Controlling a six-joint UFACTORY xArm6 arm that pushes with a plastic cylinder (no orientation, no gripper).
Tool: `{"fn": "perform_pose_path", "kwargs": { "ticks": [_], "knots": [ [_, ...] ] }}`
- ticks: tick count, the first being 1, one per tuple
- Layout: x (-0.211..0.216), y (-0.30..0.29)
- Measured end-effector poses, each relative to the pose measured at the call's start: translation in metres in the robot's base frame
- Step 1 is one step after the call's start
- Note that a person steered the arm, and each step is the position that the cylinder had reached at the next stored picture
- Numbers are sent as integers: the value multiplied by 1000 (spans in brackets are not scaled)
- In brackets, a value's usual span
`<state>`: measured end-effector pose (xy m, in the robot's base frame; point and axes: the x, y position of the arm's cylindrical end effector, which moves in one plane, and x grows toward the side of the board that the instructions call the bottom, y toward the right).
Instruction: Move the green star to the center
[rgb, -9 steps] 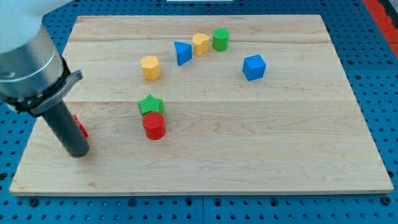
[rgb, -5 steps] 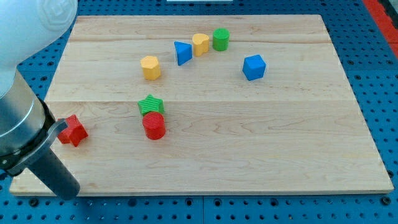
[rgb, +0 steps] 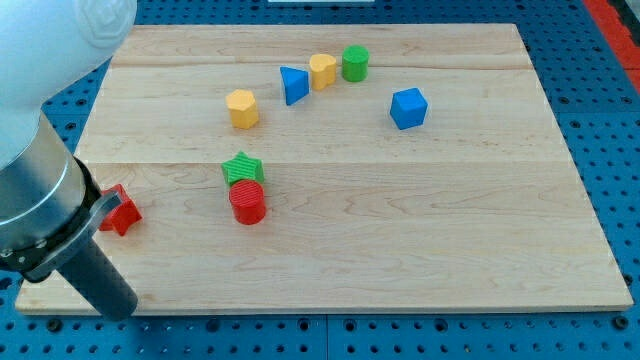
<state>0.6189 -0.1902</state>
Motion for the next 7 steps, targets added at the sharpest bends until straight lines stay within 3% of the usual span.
{"fn": "perform_pose_path", "kwargs": {
  "ticks": [3,5,7],
  "knots": [
    [-9,118],
    [-79,64],
    [-158,75]
  ]
}}
